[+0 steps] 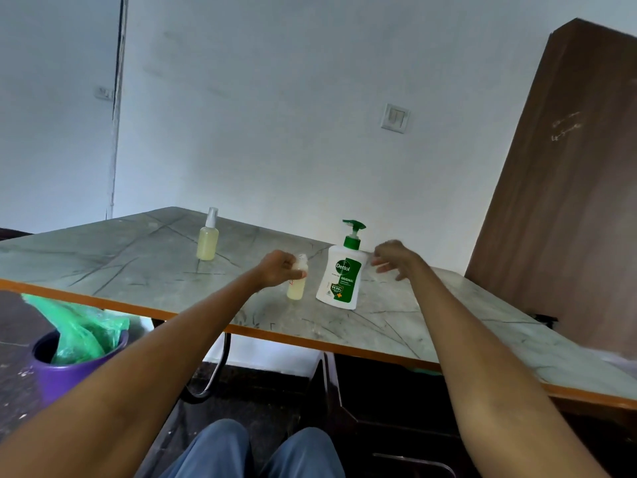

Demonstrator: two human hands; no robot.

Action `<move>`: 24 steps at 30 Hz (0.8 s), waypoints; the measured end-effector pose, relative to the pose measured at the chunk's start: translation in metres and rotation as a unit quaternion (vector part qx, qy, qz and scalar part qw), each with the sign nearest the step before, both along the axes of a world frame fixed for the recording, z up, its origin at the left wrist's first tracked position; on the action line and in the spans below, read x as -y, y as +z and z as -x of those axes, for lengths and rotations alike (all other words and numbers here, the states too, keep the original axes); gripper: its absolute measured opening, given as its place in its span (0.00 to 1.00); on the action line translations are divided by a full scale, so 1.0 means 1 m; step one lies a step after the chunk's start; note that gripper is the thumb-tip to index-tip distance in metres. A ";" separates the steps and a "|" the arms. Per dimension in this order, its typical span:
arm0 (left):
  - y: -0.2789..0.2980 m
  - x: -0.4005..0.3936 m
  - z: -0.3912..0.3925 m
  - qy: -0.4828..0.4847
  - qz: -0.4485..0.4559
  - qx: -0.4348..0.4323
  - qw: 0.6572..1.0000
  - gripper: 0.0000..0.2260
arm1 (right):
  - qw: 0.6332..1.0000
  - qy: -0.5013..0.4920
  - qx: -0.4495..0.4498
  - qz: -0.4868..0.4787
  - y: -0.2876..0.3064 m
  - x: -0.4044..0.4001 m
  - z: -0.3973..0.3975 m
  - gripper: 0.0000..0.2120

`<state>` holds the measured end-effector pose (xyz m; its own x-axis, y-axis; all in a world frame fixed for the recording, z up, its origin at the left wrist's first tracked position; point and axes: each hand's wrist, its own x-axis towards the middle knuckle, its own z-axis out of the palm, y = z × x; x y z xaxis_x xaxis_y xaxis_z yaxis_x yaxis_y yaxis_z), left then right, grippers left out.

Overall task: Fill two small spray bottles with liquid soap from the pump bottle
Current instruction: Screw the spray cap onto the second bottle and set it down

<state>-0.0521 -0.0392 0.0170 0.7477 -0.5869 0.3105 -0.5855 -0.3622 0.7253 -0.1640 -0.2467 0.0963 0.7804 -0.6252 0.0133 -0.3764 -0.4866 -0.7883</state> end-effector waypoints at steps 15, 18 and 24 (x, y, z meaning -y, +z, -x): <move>-0.017 0.022 0.013 0.141 0.039 0.023 0.989 0.19 | 0.985 -0.124 0.069 0.093 -0.048 0.113 0.065 0.07; -0.016 0.024 0.014 0.142 0.041 0.006 0.989 0.20 | 0.985 -0.126 0.002 0.122 -0.066 0.127 0.072 0.03; -0.015 0.023 0.019 0.144 0.042 -0.005 0.989 0.24 | 0.975 -0.112 -0.069 0.181 -0.096 0.121 0.058 0.05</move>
